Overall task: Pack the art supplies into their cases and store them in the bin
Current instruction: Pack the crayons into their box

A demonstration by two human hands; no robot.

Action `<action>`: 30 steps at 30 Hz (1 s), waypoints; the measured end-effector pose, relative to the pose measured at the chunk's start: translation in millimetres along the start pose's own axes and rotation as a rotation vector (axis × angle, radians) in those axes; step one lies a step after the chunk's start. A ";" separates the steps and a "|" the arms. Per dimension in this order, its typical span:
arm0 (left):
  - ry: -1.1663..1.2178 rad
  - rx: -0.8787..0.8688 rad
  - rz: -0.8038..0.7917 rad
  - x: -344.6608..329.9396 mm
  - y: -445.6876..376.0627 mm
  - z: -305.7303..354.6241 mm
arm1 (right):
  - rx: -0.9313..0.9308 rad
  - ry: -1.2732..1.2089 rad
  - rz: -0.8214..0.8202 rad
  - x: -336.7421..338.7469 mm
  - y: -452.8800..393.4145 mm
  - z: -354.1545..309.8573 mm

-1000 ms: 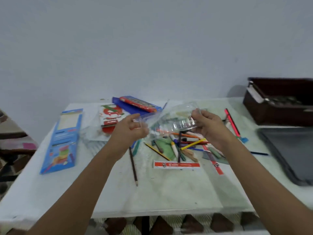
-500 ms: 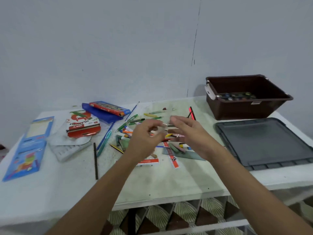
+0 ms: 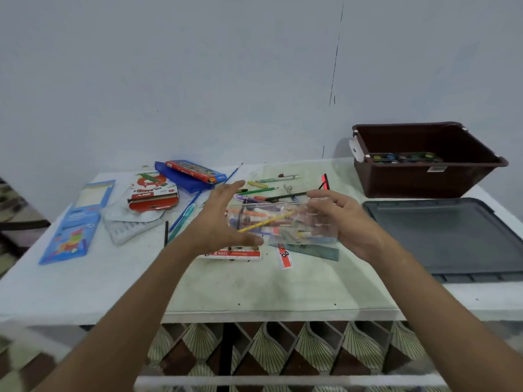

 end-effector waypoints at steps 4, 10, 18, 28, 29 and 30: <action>0.024 -0.015 -0.110 -6.6 9.0 -14.1 | -0.038 -0.044 0.012 6.6 0.4 13.8; 0.125 -0.013 -0.037 -19.1 24.2 -42.3 | -0.045 0.321 -0.095 15.6 9.1 44.7; -0.038 0.130 -0.243 -60.1 54.1 -90.7 | -0.157 1.020 -0.240 10.1 25.5 96.8; -0.058 0.138 -0.248 -66.0 48.3 -99.5 | -0.177 1.116 -0.213 8.1 19.5 108.3; -0.040 0.127 -0.229 -65.2 47.9 -98.5 | -0.180 1.116 -0.207 8.7 19.3 107.8; -0.029 0.120 -0.204 -64.6 47.4 -97.7 | -0.185 1.115 -0.198 9.4 19.2 107.1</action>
Point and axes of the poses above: each hand's wrist, its own y-axis away from the middle knuckle, its own x-axis out of the back of the hand, z = x × y, the point moved 4 cm from there along -y, towards the middle knuckle, and after that the axes turned 10 degrees about -z, right-handed, at the moved point
